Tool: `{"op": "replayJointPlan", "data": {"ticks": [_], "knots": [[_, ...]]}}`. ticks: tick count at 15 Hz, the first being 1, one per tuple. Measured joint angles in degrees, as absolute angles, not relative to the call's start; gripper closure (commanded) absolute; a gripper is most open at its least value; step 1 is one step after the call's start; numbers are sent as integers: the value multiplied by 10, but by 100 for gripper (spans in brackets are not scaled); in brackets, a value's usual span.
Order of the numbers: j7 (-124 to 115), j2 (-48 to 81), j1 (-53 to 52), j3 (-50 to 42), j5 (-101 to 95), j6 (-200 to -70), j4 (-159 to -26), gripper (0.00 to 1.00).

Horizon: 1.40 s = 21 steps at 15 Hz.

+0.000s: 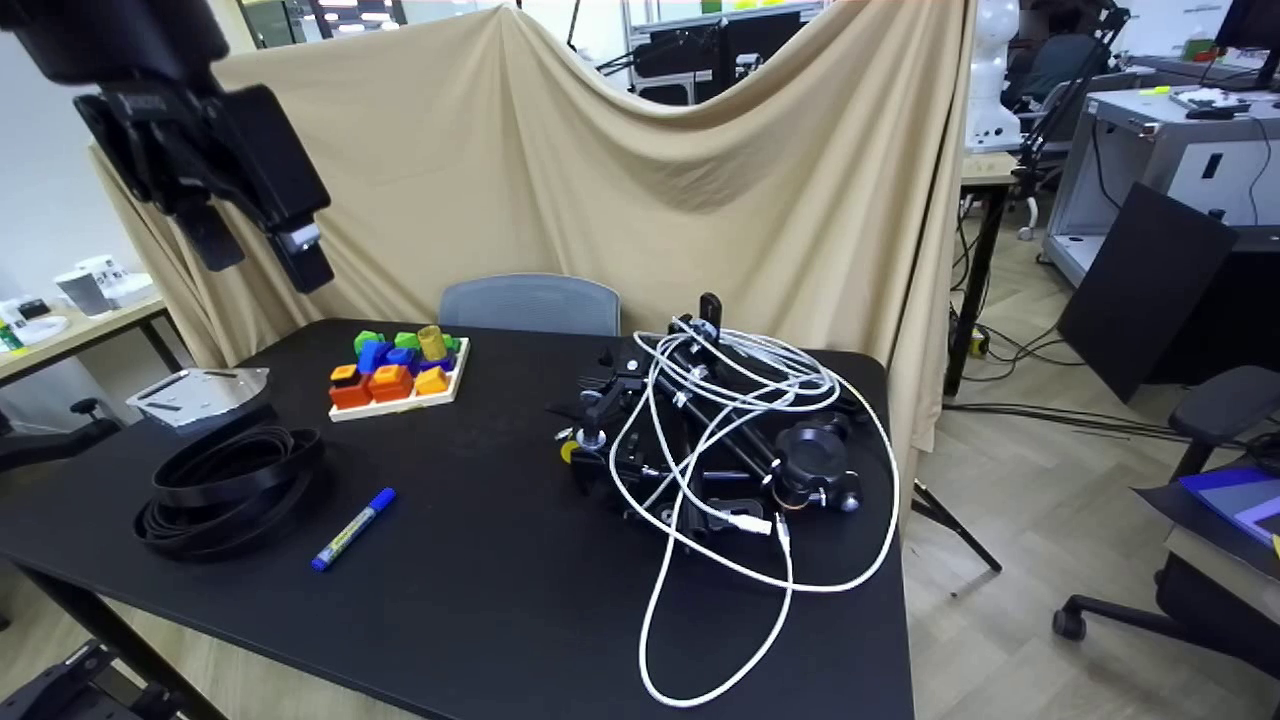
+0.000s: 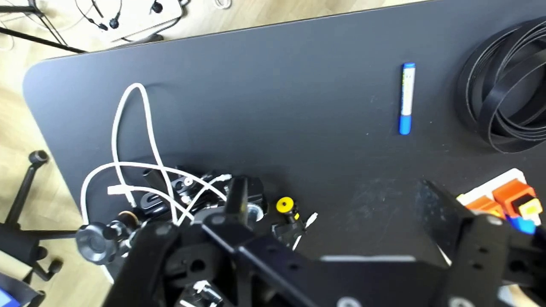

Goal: Move the marker away from you

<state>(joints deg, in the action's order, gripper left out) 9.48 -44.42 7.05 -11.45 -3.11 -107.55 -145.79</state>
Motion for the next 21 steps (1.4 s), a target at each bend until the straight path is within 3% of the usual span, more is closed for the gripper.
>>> {"op": "replayJointPlan", "data": {"ticks": [8, 13, 21], "knots": [[81, -422, -21, -20, 41, -1259, -1595, 0], [-4, -353, -50, 76, 38, -1371, -1602, 0], [-34, -309, -46, 106, 13, -1401, -1600, 0]]}}
